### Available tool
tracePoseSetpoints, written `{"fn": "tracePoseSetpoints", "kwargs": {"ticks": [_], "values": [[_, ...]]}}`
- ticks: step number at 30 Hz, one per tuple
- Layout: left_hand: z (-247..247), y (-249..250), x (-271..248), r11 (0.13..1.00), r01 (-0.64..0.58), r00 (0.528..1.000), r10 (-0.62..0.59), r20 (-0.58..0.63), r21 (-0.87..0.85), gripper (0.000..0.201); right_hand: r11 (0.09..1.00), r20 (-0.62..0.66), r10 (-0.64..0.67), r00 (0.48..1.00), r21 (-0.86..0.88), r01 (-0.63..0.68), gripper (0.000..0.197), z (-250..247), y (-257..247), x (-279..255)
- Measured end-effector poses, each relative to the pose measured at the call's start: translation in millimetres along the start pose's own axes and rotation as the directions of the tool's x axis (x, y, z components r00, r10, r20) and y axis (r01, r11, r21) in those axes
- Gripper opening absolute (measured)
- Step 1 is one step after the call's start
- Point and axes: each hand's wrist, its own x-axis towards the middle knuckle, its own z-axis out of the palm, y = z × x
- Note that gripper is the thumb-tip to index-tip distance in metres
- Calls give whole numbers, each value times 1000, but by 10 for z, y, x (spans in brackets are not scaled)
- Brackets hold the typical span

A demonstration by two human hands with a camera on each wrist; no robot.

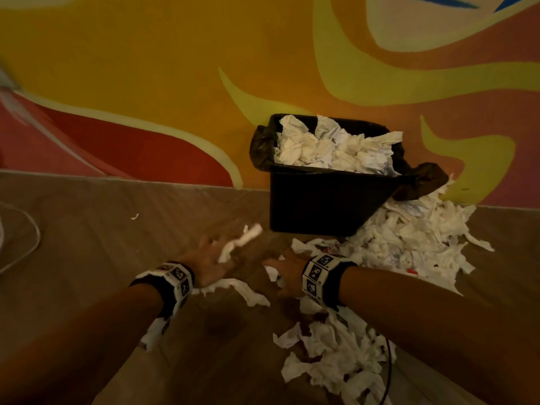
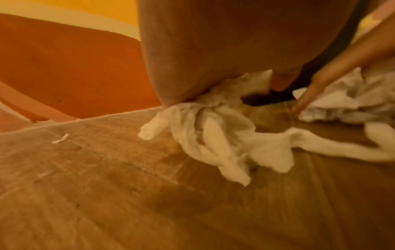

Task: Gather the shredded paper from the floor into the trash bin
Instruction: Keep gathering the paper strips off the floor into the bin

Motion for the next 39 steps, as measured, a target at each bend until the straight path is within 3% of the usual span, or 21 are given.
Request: {"fn": "tracePoseSetpoints", "kwargs": {"ticks": [3, 6, 10, 13, 16, 18, 20, 22, 23, 25, 29, 31, 35, 37, 39], "values": [[303, 9, -54, 983, -9, 993, -13, 119, 184, 69, 999, 12, 1, 1000, -43, 0, 85, 93, -23, 0], [541, 27, -111, 906, -108, 992, 73, 101, 409, 83, 997, 2, 50, 999, 56, -50, 71, 152, 7, -69], [543, 18, -98, 849, -166, 985, 112, 135, 502, 60, 984, -120, -59, 991, 163, 78, 48, 141, 74, -180], [450, 34, -74, 895, -158, 975, 76, 207, 417, 62, 958, -194, -45, 980, 269, 97, 39, 129, 103, -238], [289, 117, -59, 942, -241, 959, 193, 209, 234, 64, 925, -256, -31, 966, 358, 124, 34, 153, 134, -286], [177, 253, -74, 972, -233, 953, 221, 207, 39, 68, 888, -289, 19, 957, 445, 117, 25, 139, 163, -332], [136, 392, -79, 963, -206, 969, 226, 102, -174, 42, 850, -317, 66, 946, 514, 113, 13, 123, 205, -375], [92, 535, -41, 941, -81, 997, 72, -38, -329, 30, 837, -337, 102, 936, 537, 102, 13, 95, 240, -432], [74, 580, -24, 932, -32, 998, 9, -65, -362, 27, 836, -339, 123, 933, 542, 87, 24, 78, 261, -464], [27, 632, -17, 927, -39, 989, -17, -145, -373, 30, 812, -344, 175, 922, 580, 63, 42, 35, 303, -527], [-14, 816, 68, 893, -57, 984, -25, -174, -446, 68, 749, -358, 218, 908, 657, 79, 13, -21, 360, -623], [-33, 883, 109, 894, -78, 982, -7, -188, -441, 61, 732, -361, 248, 899, 678, 71, 7, -35, 378, -659], [-83, 972, 125, 897, -89, 989, 27, -148, -433, 12, 683, -380, 301, 874, 726, 81, 11, -38, 419, -704], [-122, 1007, 116, 916, -69, 992, 22, -121, -396, 15, 635, -373, 303, 877, 766, 107, 11, -34, 433, -718], [-178, 1028, 125, 919, -43, 993, -3, -116, -393, 42, 622, -395, 309, 865, 772, 130, 13, -34, 443, -732]]}}
